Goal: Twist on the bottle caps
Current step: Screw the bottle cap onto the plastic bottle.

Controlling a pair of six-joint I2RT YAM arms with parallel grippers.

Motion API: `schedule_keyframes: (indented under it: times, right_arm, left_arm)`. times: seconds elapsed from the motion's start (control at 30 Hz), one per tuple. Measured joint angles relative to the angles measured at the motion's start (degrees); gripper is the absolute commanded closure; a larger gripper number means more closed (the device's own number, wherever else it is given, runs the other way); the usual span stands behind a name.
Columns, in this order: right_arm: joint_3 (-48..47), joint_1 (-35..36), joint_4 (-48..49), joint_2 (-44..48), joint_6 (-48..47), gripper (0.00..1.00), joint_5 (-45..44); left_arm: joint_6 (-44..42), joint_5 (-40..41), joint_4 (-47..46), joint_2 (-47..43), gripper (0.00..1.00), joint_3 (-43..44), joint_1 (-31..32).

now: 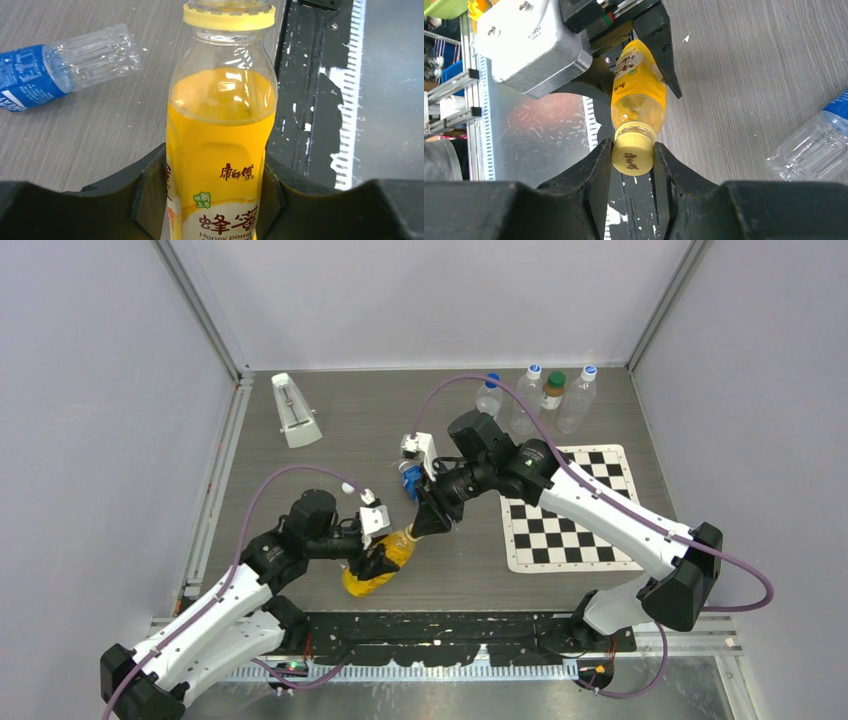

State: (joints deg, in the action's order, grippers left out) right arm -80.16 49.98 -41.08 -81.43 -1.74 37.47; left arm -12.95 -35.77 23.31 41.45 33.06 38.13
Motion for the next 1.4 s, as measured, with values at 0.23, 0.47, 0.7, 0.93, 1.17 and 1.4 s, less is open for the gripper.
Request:
schedule_keyframes:
  times: [0.23, 0.47, 0.7, 0.93, 1.17, 1.4]
  right_arm:
    - [-3.52, 0.0, -5.18, -1.07, -5.81, 0.94, 3.65]
    - [-4.52, -0.02, -8.7, -1.22, -11.17, 0.94, 7.17]
    - [-5.03, -0.35, -10.01, -0.66, -14.71, 0.95, 8.31]
    - [-5.16, -0.39, -10.51, -0.13, -16.22, 0.96, 8.96]
    - [-5.46, -0.5, -10.47, -0.15, -16.26, 0.97, 8.87]
    - [-5.46, -0.52, -10.43, -0.2, -16.11, 0.97, 9.62]
  left_arm:
    - [0.07, -4.22, 2.05, 1.64, 1.0, 2.23, 0.0]
    - [-1.03, -8.83, 5.03, 4.07, 1.0, 4.55, 0.0]
    - [-0.7, -10.99, 6.88, 6.49, 1.0, 7.04, 0.0]
    - [-0.24, -13.49, 6.97, 8.24, 1.0, 7.85, 0.0]
    - [0.07, -13.62, 7.04, 8.59, 1.0, 8.26, 0.0]
    - [0.09, -14.4, 7.26, 8.68, 1.0, 8.39, 0.0]
